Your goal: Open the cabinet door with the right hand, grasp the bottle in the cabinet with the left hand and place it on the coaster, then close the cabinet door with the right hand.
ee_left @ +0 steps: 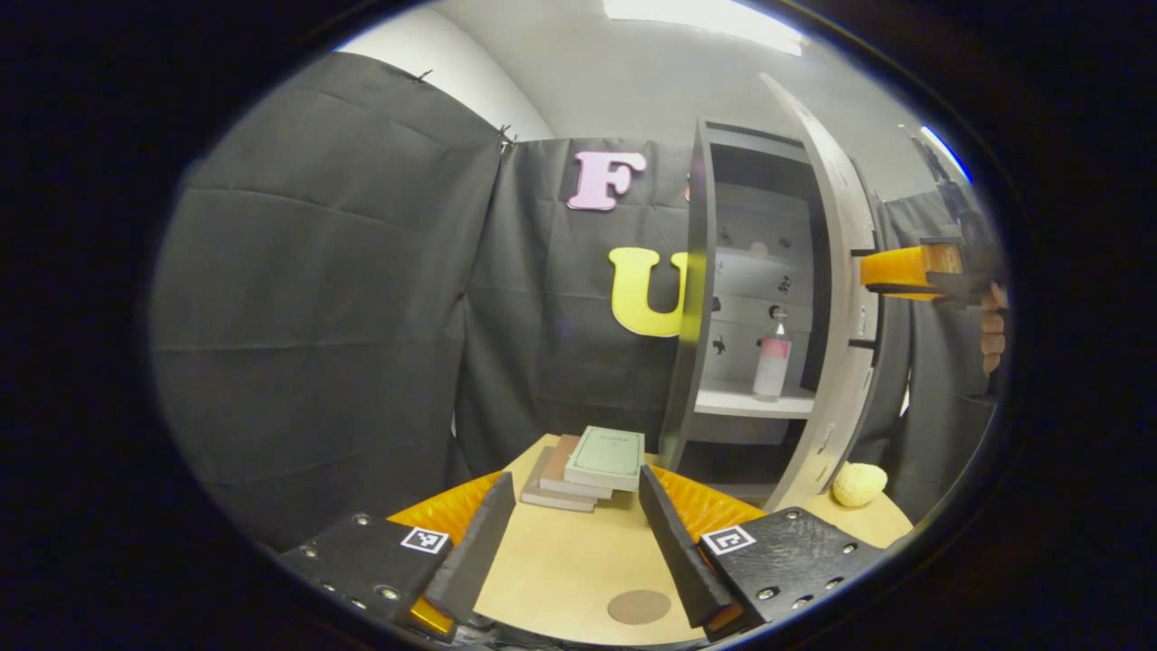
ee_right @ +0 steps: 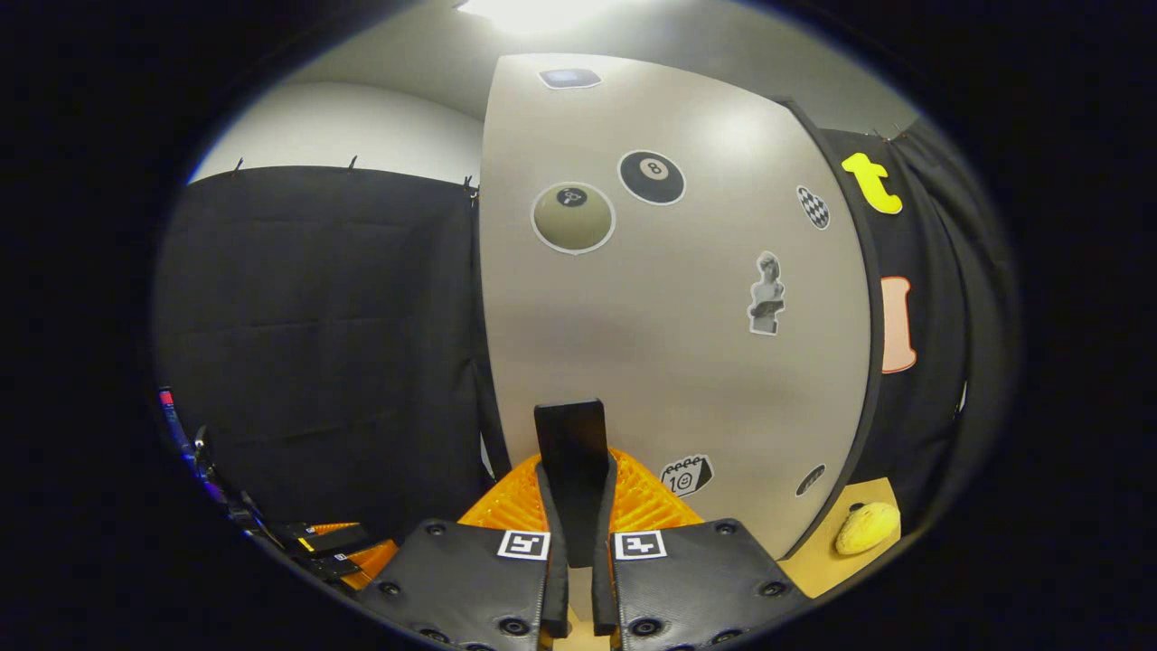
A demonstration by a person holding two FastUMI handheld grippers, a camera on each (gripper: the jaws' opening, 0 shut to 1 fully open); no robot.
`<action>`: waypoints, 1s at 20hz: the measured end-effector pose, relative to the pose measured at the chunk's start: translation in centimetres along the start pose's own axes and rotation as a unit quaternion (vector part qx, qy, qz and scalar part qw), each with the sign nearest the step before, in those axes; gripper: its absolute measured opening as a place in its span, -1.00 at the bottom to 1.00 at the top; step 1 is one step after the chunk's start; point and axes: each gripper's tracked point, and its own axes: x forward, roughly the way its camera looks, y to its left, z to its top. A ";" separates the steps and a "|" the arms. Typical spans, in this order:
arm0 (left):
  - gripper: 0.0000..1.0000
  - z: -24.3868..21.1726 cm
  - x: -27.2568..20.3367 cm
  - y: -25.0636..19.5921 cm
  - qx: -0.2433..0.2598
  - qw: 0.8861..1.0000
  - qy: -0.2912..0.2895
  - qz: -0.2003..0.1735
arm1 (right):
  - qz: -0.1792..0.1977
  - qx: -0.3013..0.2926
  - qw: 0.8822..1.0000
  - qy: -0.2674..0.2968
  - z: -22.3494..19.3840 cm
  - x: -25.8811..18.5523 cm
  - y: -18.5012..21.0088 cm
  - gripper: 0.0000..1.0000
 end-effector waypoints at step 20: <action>0.67 -1.2 3.2 -10.6 0.011 0.992 0.017 -0.122 | -0.060 0.022 0.998 -0.006 0.4 -0.3 -2.1 -0.71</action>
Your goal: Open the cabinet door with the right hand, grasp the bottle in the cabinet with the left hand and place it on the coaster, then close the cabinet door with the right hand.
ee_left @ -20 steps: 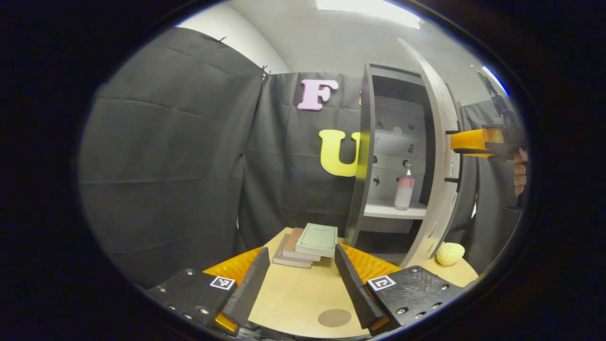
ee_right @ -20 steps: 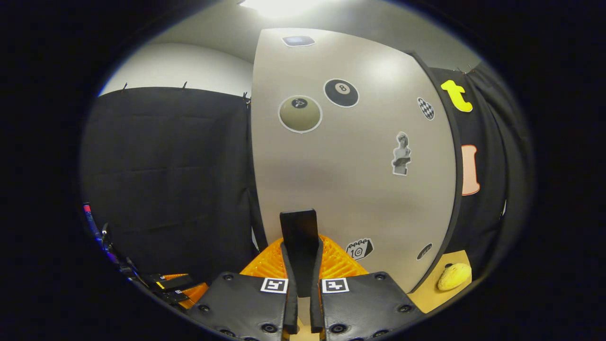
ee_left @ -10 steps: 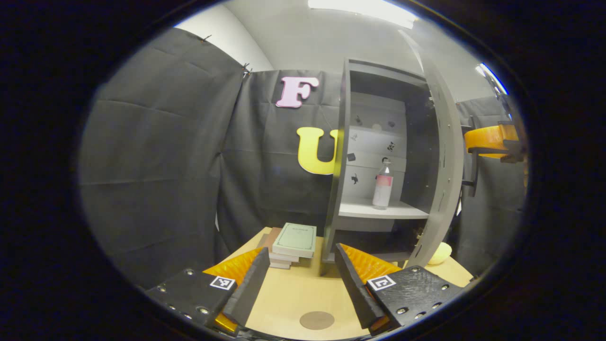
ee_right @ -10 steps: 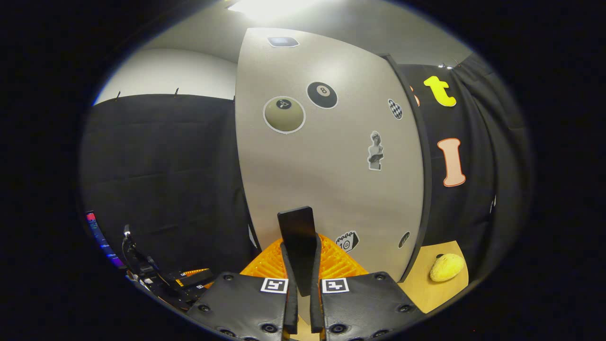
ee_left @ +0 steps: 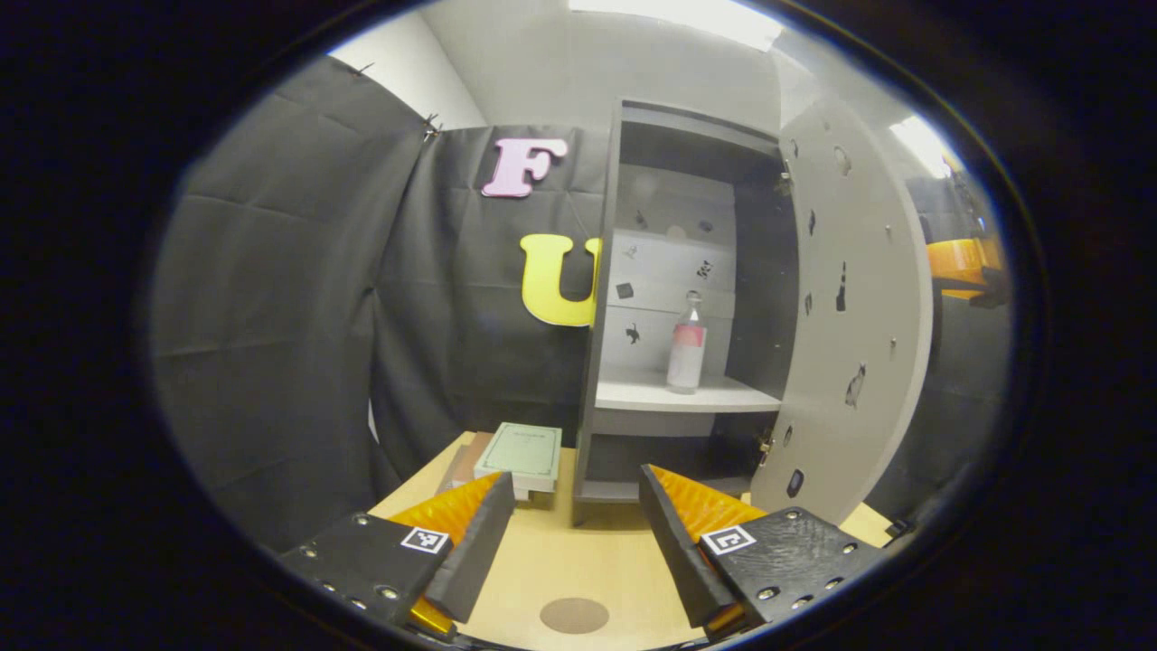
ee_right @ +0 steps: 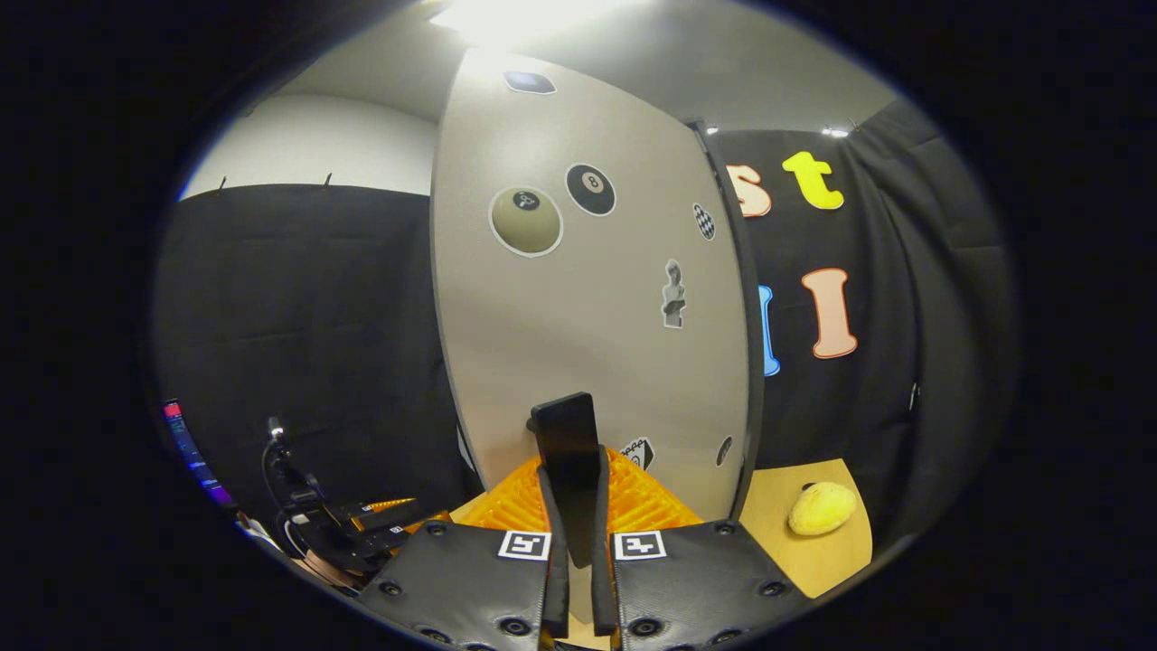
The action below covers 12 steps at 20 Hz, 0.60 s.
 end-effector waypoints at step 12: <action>0.67 -0.6 2.6 -3.5 0.009 0.998 0.012 -0.054 | -0.098 0.016 0.995 -0.018 0.4 -3.8 -5.8 -0.78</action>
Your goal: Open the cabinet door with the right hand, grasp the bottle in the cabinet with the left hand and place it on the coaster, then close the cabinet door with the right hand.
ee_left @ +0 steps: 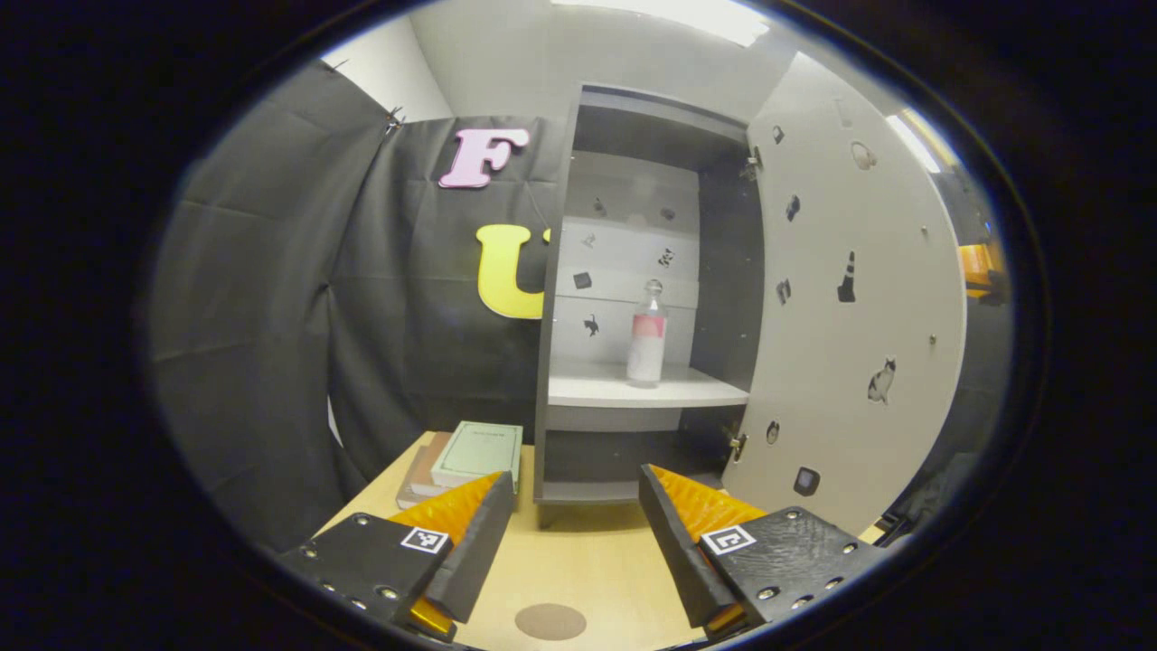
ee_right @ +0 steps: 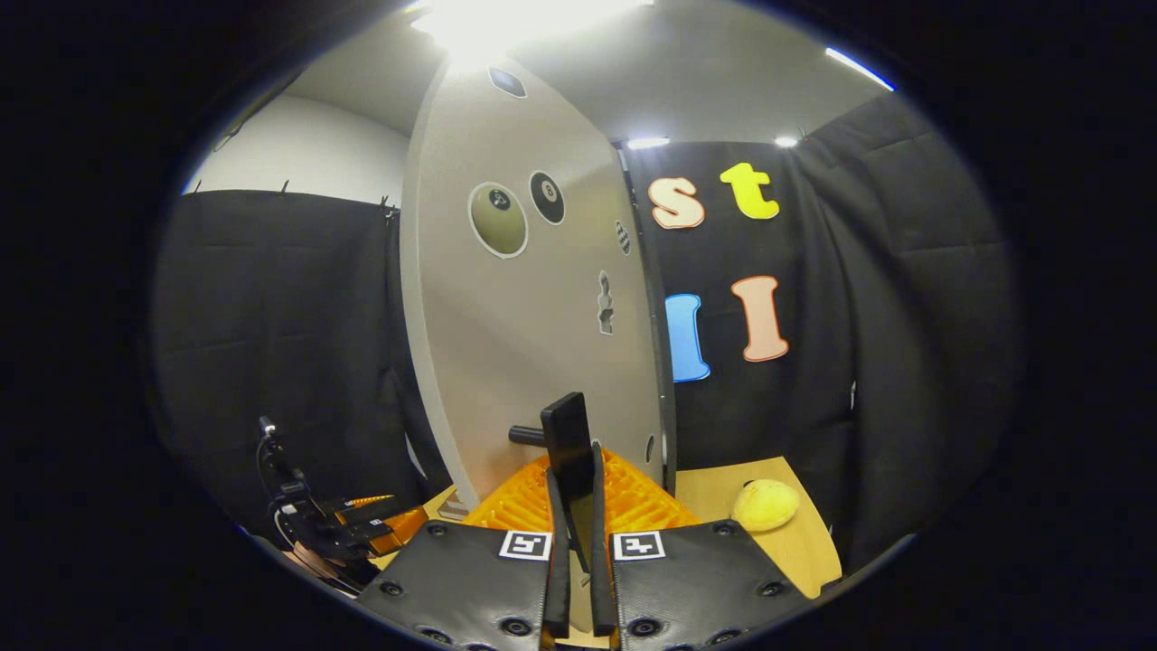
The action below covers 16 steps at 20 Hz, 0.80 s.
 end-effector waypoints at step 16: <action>0.67 0.2 3.3 -1.5 -0.007 0.999 0.021 -0.050 | -0.088 0.025 0.996 -0.011 -0.2 -2.0 -5.7 -0.87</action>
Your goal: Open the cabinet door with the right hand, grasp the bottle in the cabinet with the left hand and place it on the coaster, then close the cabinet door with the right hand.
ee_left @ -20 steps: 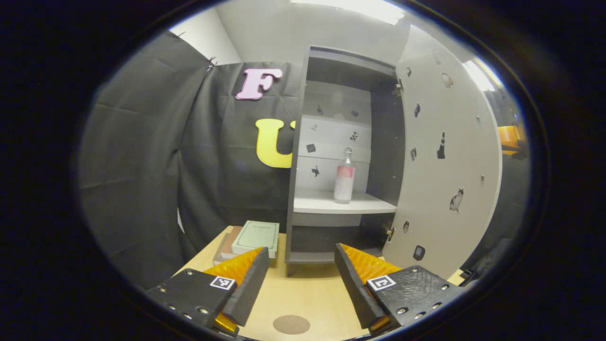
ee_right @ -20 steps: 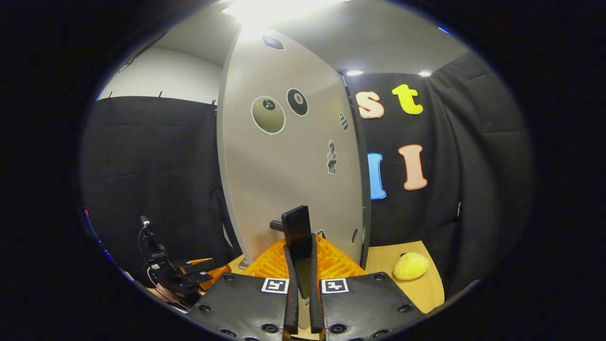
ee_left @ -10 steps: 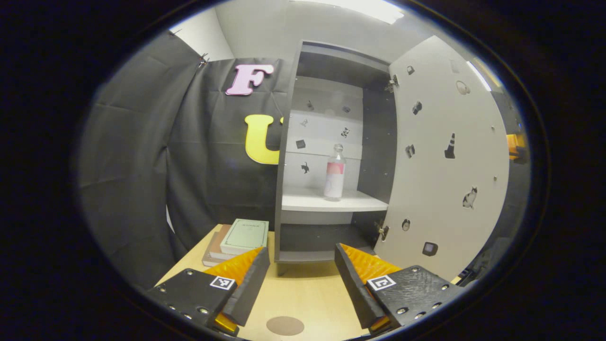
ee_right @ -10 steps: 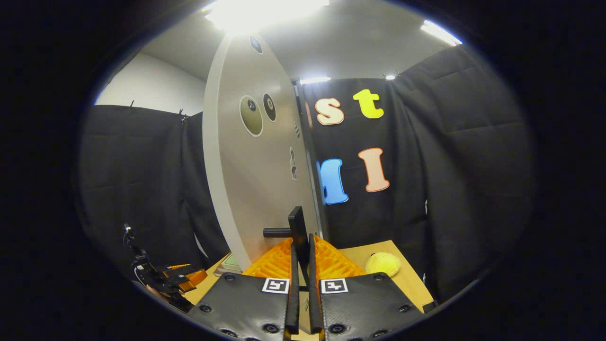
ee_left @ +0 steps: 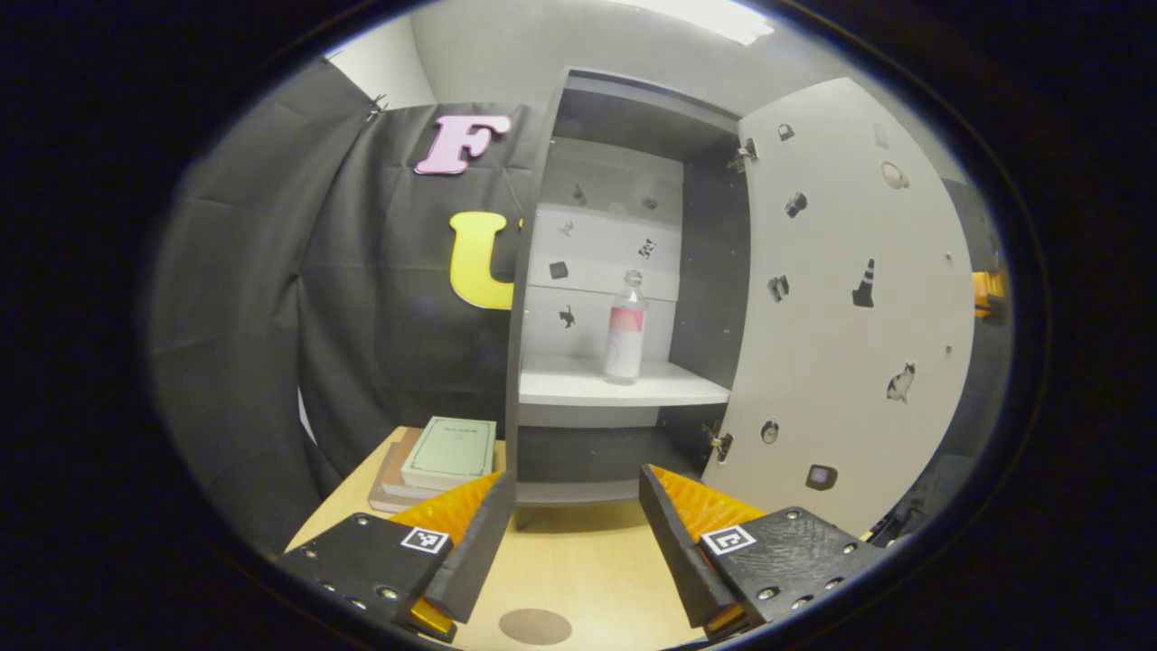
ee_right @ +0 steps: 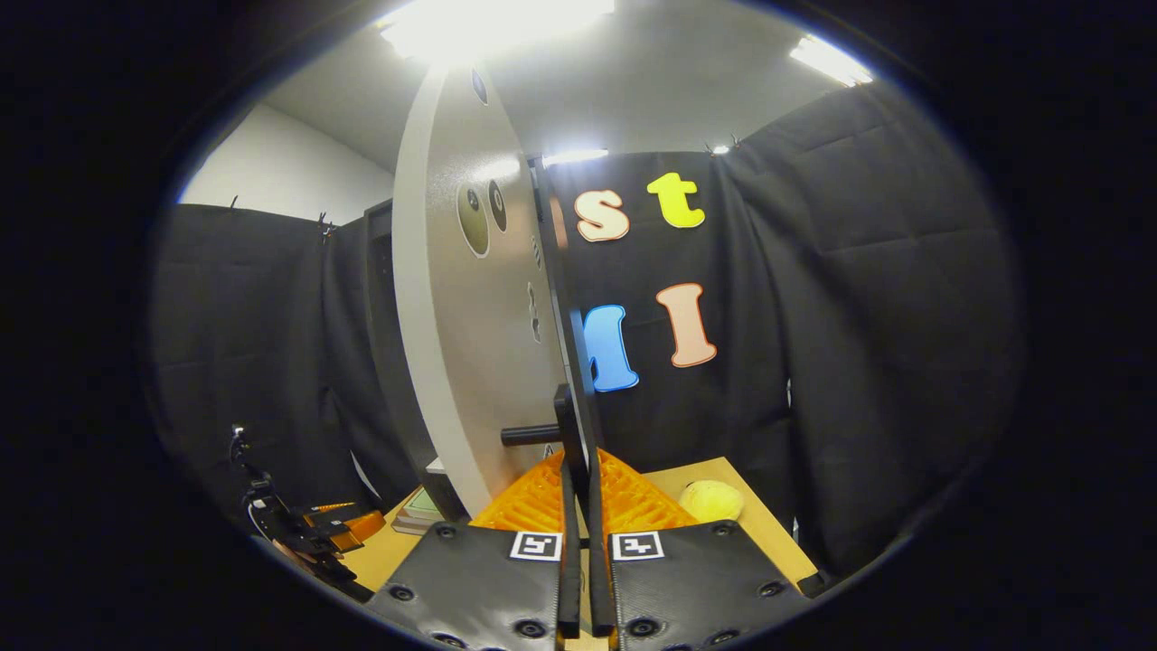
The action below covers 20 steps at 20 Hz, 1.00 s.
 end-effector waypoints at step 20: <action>0.72 15.1 13.7 -3.3 0.017 0.995 -0.065 -0.067 | -0.121 0.013 0.992 0.010 0.8 3.1 -10.3 -0.46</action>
